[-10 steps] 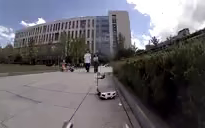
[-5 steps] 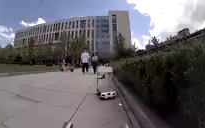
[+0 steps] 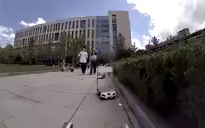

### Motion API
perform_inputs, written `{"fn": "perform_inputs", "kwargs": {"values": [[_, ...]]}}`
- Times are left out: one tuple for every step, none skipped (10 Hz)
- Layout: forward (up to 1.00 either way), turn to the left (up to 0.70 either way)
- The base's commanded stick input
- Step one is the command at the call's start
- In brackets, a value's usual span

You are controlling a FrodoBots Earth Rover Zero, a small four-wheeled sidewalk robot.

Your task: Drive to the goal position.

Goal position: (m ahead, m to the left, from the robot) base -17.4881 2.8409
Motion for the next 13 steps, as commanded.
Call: {"fn": "perform_inputs", "kwargs": {"values": [[0.05, 0.01], [0.05, 0.0], [0.05, 0.0], [0.05, 0.01], [0.05, 0.01], [0.05, 0.02], [0.05, 0.03], [0.05, 0.03], [0.05, 0.0], [0.05, 0.01], [0.05, 0.01], [0.05, 0.01], [0.05, 0.01]]}}
